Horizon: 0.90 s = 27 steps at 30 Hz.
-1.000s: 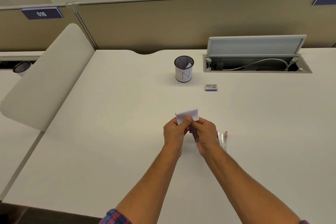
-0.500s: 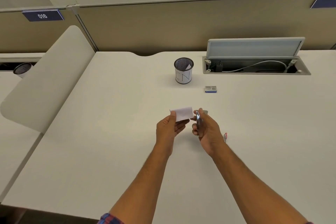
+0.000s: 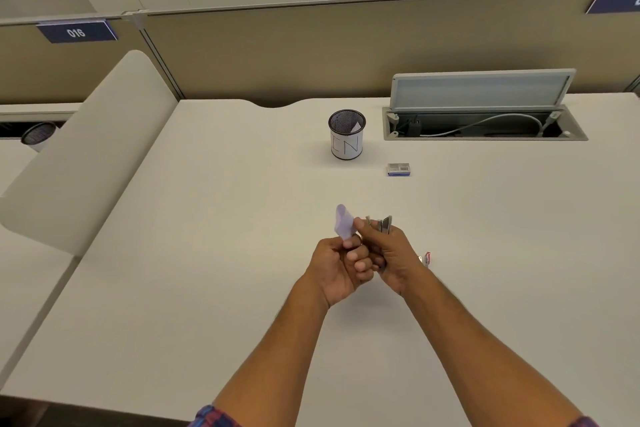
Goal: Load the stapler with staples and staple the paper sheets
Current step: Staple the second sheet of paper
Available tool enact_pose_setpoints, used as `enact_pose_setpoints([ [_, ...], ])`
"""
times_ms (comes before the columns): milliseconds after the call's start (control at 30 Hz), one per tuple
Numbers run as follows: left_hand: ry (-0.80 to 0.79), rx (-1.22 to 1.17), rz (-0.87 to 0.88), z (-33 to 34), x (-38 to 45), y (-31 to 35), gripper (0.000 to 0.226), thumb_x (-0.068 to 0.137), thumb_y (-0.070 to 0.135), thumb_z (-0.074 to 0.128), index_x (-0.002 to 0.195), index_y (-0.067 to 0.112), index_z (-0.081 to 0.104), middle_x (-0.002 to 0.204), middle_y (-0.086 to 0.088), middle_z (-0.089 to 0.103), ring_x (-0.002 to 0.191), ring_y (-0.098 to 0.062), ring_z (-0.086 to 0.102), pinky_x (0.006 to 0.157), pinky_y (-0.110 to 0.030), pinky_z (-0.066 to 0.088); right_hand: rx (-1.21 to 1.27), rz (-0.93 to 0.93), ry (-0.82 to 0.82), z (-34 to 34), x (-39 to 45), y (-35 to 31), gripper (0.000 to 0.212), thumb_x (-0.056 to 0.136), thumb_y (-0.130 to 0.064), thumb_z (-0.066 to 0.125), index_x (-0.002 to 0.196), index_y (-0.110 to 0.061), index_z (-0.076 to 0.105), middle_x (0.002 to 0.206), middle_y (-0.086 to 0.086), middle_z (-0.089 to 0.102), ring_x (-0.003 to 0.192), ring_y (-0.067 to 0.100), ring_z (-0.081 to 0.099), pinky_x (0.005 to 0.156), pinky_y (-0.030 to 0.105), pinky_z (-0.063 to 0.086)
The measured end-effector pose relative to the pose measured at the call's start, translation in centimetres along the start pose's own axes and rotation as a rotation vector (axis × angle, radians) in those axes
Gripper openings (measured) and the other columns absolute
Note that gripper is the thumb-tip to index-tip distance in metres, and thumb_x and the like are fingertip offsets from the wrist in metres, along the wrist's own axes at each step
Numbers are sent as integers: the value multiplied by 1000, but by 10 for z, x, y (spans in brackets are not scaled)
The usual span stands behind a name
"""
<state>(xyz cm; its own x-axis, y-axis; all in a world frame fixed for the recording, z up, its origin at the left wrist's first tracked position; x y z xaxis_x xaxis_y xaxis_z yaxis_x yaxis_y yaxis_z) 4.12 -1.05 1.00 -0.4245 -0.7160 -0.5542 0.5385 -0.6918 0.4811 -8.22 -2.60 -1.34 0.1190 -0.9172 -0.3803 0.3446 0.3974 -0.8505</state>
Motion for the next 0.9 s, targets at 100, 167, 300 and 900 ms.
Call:
enact_pose_setpoints([
  [100,-35,93,-24,-1,0,0,33,87,13,35,58,18,49,50,0,44,46,-17,46,49,-24,36,0,-34,0,0,0,-2,32,80,-39,83,94,-10,78,72,16,66,48,17,41,45,22,30],
  [167,1,229,-13,-3,0,4,34,94,16,36,65,16,55,57,-4,51,52,-21,54,53,-26,41,8,-55,14,-3,1,-4,34,80,-34,84,100,-7,76,70,16,66,48,18,42,45,21,30],
  [300,200,348,131,-15,-1,16,41,107,31,38,100,4,68,85,-15,69,66,-24,67,61,-31,48,29,-93,40,-11,6,-7,17,85,-25,83,89,-10,74,53,0,41,41,12,26,42,21,27],
  [900,362,287,535,-29,8,30,11,92,10,73,99,2,75,84,-13,77,76,-20,74,71,-27,60,-24,-82,102,-18,5,-9,18,85,-26,84,75,-18,71,57,3,44,43,14,27,44,23,26],
])
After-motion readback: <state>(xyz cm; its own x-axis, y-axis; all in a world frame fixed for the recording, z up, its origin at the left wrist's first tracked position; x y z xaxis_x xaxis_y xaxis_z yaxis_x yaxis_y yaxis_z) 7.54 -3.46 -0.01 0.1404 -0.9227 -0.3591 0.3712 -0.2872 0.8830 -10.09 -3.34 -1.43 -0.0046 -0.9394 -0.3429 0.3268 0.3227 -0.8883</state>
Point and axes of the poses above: each hand's wrist, its own x-axis towards the middle knuckle, its own z-axis out of the palm, y = z × x, the point moved 2 cm from there along x, towards the middle knuckle
